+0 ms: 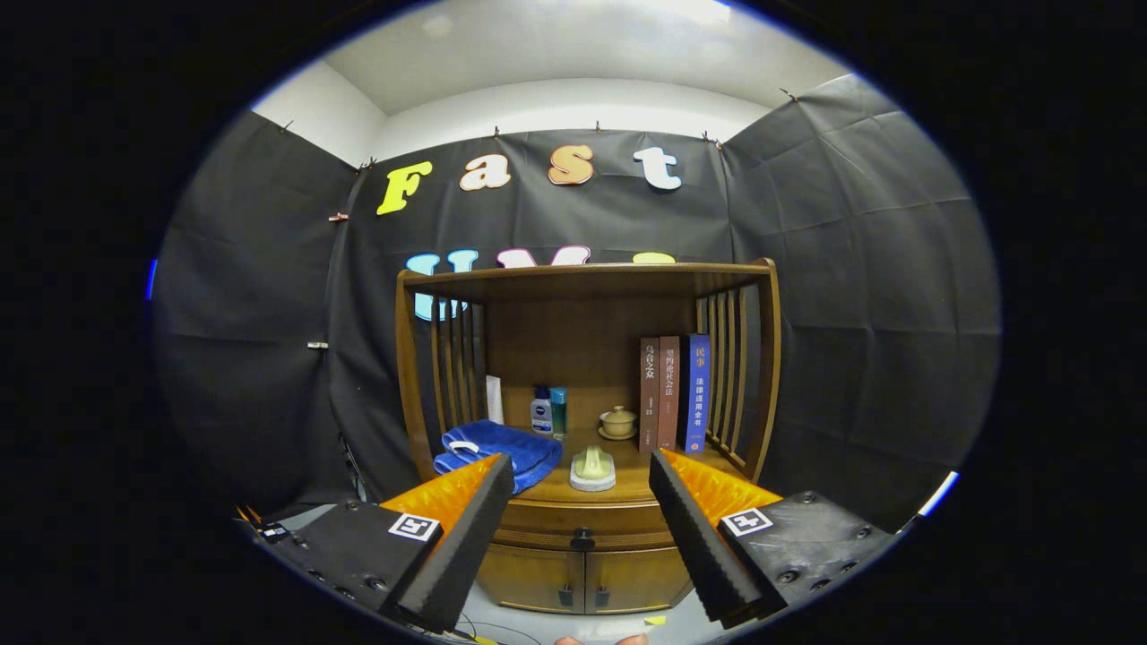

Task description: Pull open the drawer, take out the items inside it, and place them on the countertop above the cabinet.

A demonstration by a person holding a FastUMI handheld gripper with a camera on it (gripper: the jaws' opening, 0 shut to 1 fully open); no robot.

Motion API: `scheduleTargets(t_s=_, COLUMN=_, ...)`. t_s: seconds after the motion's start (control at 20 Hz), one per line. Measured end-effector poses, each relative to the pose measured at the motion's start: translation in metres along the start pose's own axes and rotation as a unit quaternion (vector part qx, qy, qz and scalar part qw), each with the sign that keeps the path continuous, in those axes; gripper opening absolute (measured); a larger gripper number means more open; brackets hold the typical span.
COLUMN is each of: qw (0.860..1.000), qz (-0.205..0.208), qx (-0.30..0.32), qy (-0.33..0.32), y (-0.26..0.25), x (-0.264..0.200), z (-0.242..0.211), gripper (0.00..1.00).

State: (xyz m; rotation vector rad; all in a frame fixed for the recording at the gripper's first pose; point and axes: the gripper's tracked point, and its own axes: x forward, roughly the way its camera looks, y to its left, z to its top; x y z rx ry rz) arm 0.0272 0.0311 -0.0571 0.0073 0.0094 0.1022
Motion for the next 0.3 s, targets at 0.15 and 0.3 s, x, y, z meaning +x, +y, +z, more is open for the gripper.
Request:
scheduleTargets(t_s=0.15, qw=1.0, qz=0.0, qx=0.003, qy=-0.001, y=0.0004, x=0.0, z=-0.0005, gripper=0.98)
scheduleTargets(t_s=0.3, qw=1.0, qz=0.001, qx=0.001, qy=0.001, y=0.0012, x=-0.0008, z=-0.0015, gripper=0.98)
